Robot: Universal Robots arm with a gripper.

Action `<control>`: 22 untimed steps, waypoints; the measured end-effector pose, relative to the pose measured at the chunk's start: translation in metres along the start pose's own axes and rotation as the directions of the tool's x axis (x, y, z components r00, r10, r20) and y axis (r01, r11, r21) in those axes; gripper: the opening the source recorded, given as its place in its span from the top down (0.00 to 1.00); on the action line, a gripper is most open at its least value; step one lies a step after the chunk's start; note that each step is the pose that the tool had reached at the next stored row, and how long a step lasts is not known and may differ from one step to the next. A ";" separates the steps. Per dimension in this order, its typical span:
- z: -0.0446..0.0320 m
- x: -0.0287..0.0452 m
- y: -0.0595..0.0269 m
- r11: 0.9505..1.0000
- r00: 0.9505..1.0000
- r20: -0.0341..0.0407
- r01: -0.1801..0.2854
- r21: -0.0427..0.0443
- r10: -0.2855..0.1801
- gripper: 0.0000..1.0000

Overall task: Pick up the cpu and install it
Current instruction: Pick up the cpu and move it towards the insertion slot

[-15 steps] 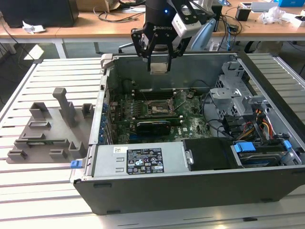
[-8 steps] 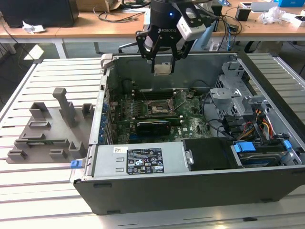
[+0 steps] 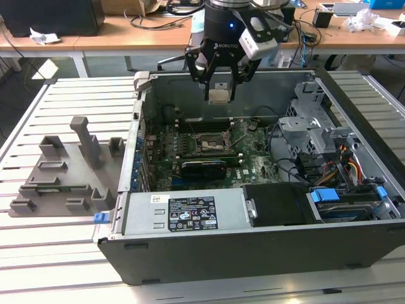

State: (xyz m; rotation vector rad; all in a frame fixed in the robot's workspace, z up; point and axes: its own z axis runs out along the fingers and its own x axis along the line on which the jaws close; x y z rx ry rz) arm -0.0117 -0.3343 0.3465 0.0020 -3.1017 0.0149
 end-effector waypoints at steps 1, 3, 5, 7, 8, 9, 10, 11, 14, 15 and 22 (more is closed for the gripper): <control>0.0017 -0.0006 0.0004 1.000 1.000 0.000 0.000 0.000 0.000 0.46; 0.0305 0.0021 0.0130 1.000 1.000 0.000 0.013 0.002 -0.013 0.46; 0.0407 0.0017 0.0136 1.000 1.000 0.000 0.017 0.003 -0.017 0.46; 0.0457 0.0008 0.0145 1.000 1.000 0.000 0.018 0.003 -0.018 0.46; 0.0486 0.0003 0.0153 1.000 1.000 0.000 0.018 0.003 -0.018 0.46; 0.0539 -0.0003 0.0171 1.000 1.000 0.000 0.019 0.003 -0.019 0.46; 0.0564 -0.0004 0.0180 1.000 1.000 0.000 0.020 0.003 -0.020 0.46; 0.0581 -0.0005 0.0186 1.000 1.000 0.000 0.020 0.003 -0.020 0.46; 0.0655 -0.0009 0.0237 1.000 1.000 0.000 0.025 0.010 -0.025 0.46; 0.0670 -0.0010 0.0247 1.000 1.000 0.000 0.026 0.010 -0.026 0.46; 0.0701 -0.0023 0.0267 0.999 1.000 0.000 0.032 0.013 -0.032 0.46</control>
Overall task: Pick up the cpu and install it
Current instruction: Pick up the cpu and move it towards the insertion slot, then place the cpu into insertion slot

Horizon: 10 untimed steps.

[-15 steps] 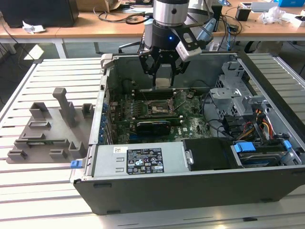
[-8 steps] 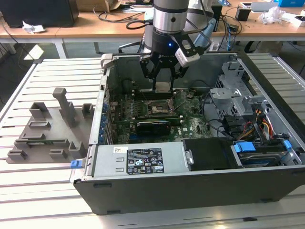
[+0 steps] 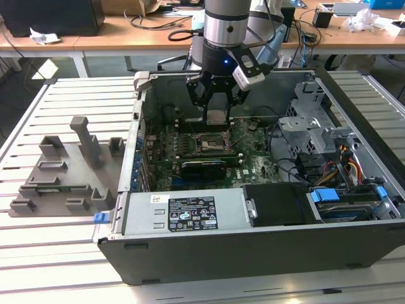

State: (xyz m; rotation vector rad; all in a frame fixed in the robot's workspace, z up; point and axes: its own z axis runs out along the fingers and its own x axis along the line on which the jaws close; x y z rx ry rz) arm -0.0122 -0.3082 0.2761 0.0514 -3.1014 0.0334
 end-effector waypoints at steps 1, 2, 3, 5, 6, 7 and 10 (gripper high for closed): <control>0.0000 0.0000 0.0000 1.000 1.000 0.000 0.000 0.000 0.000 0.46; 0.0000 0.0000 0.0000 1.000 1.000 0.000 0.000 0.000 0.000 0.46; 0.0000 0.0000 0.0000 1.000 1.000 0.000 0.000 0.000 0.000 0.46; 0.0000 0.0000 0.0000 1.000 1.000 0.000 0.000 0.000 0.000 0.46; 0.0000 0.0000 0.0000 1.000 1.000 0.000 0.000 0.000 0.000 0.46; 0.0000 0.0000 0.0000 1.000 1.000 0.000 0.000 0.000 0.000 0.46; 0.0000 0.0000 0.0000 1.000 1.000 0.000 -0.005 0.002 0.005 0.46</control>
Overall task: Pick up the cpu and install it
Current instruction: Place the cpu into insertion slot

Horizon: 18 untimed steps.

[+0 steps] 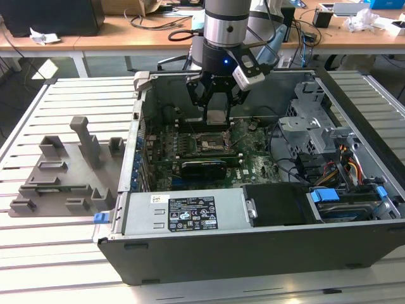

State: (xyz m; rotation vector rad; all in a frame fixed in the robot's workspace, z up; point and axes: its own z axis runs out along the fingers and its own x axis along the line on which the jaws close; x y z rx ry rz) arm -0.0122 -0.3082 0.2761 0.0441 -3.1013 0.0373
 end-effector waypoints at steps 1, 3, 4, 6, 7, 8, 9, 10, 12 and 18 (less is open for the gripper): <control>0.0000 0.0000 0.0000 1.000 1.000 0.000 -0.004 0.001 0.004 0.46; 0.0000 0.0000 0.0000 1.000 1.000 -0.001 -0.021 0.001 0.021 0.46; 0.0000 0.0000 0.0000 1.000 1.000 -0.001 -0.027 0.001 0.027 0.46; 0.0000 0.0000 0.0000 0.999 0.999 -0.001 -0.040 0.001 0.040 0.46; 0.0000 0.0000 0.0000 0.999 0.999 -0.001 -0.050 0.001 0.050 0.46; -0.0001 0.0000 0.0000 0.998 0.998 -0.002 -0.065 0.001 0.065 0.46; 0.0000 0.0000 0.0000 0.996 0.996 -0.002 -0.087 0.002 0.087 0.46; 0.0000 0.0000 0.0000 0.996 0.996 -0.002 -0.093 0.003 0.093 0.46; 0.0000 -0.0001 0.0000 0.995 0.995 -0.002 -0.098 0.004 0.098 0.46; 0.0000 -0.0001 0.0000 0.993 0.993 -0.002 -0.119 0.010 0.119 0.46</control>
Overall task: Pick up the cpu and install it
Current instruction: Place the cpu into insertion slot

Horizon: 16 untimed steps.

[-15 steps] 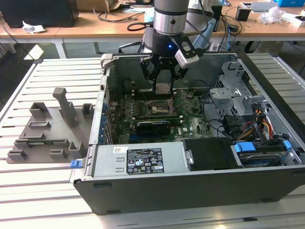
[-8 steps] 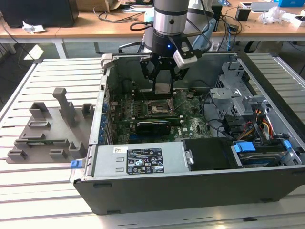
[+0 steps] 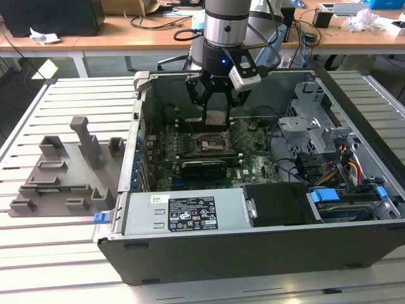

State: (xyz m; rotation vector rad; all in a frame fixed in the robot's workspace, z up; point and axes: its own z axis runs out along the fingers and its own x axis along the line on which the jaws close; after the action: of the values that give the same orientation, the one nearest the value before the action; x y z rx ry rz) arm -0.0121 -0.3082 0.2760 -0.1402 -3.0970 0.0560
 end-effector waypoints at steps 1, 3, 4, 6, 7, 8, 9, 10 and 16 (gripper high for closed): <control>0.0000 0.0000 0.0000 1.000 1.000 0.000 -0.009 0.003 0.009 0.46; -0.0001 0.0000 -0.0001 1.000 1.000 0.000 -0.022 0.006 0.022 0.46; -0.0001 0.0000 -0.0001 0.999 0.999 0.000 -0.032 0.007 0.032 0.46; 0.0000 0.0000 0.0000 0.998 0.998 -0.001 -0.056 0.007 0.056 0.46; 0.0000 0.0000 0.0000 0.998 0.998 -0.001 -0.067 0.008 0.067 0.46; 0.0000 -0.0001 0.0000 0.997 0.997 -0.002 -0.078 0.008 0.078 0.46; 0.0000 -0.0001 -0.0001 0.996 0.996 -0.002 -0.088 0.009 0.088 0.46; 0.0000 -0.0001 -0.0001 0.995 0.995 -0.002 -0.098 0.010 0.098 0.46; 0.0000 -0.0001 -0.0001 0.987 0.987 -0.003 -0.160 0.017 0.160 0.46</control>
State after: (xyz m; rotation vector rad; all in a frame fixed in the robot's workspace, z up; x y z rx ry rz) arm -0.0120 -0.3083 0.2760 -0.3871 -3.0733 0.0859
